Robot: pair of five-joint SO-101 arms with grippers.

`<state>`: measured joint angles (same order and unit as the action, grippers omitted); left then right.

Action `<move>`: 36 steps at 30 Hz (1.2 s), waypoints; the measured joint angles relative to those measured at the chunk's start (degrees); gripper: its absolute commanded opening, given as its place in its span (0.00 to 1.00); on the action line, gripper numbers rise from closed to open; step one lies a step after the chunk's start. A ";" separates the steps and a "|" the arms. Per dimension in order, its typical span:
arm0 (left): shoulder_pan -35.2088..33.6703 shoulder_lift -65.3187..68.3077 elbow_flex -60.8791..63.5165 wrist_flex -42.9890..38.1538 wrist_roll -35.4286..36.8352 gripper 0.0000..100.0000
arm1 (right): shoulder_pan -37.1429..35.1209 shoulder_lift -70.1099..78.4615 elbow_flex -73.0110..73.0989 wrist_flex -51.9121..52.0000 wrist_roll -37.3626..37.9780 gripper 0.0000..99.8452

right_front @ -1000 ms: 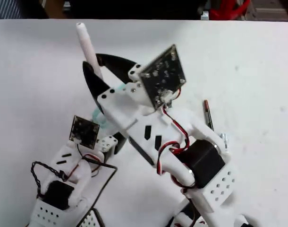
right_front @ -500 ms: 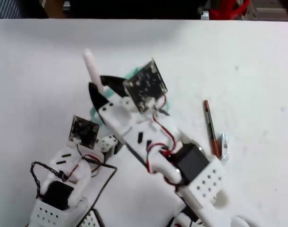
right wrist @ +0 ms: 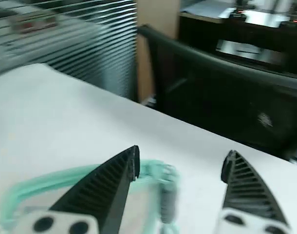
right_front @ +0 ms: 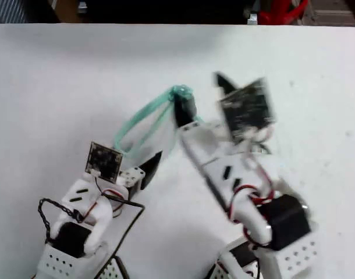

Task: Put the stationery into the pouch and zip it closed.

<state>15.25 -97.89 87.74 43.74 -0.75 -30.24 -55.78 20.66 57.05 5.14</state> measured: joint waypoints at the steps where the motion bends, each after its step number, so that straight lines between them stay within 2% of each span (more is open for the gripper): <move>1: 0.00 0.00 0.00 0.00 0.00 0.25 | 2.46 0.09 -0.97 1.41 0.09 0.26; 5: 0.00 0.00 0.00 0.00 0.00 0.25 | 14.51 3.34 -1.85 7.12 2.81 0.26; 12: 0.00 0.00 0.00 0.00 0.00 0.25 | 35.78 20.31 2.46 10.55 19.87 0.18; 15: 0.00 0.00 0.00 0.00 0.00 0.25 | 41.76 30.15 3.43 9.67 25.14 0.16; 21: 0.00 0.00 0.00 0.00 0.00 0.25 | 47.91 45.36 5.01 9.41 27.16 0.16; 26: 0.00 0.00 0.00 0.00 0.00 0.25 | 50.46 48.26 11.08 8.09 27.43 0.16; 32: 0.00 0.00 0.00 0.00 0.00 0.25 | 50.46 48.26 21.19 -3.69 27.43 0.16; 36: 0.00 0.00 0.00 0.00 0.00 0.25 | 49.93 49.32 21.89 -7.65 27.52 0.14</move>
<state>15.25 -97.89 87.74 43.74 -0.75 19.69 -6.46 42.55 49.41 32.66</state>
